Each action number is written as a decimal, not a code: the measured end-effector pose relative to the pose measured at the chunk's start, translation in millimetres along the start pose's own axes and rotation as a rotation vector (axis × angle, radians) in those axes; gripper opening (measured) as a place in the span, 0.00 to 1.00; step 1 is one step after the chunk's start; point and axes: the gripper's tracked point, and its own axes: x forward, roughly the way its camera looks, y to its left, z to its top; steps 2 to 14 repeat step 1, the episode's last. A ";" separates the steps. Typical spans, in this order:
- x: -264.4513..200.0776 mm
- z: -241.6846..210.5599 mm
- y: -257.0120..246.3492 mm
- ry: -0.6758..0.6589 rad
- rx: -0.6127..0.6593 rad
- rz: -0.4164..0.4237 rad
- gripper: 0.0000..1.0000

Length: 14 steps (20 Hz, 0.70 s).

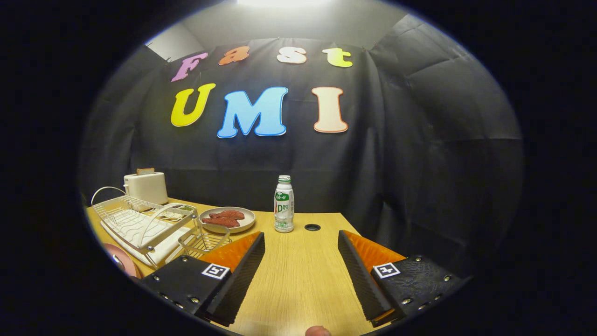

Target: Take the plate from the dish rack, then take the spoon from the basket and place it into the plate.

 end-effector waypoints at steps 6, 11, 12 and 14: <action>2.2 -15.6 -0.2 0.022 0.012 0.004 0.96; 2.2 -15.6 -0.2 0.022 0.012 0.004 0.96; 2.2 -15.6 -0.2 0.022 0.012 0.004 0.96; 2.2 -15.6 -0.2 0.022 0.012 0.004 0.96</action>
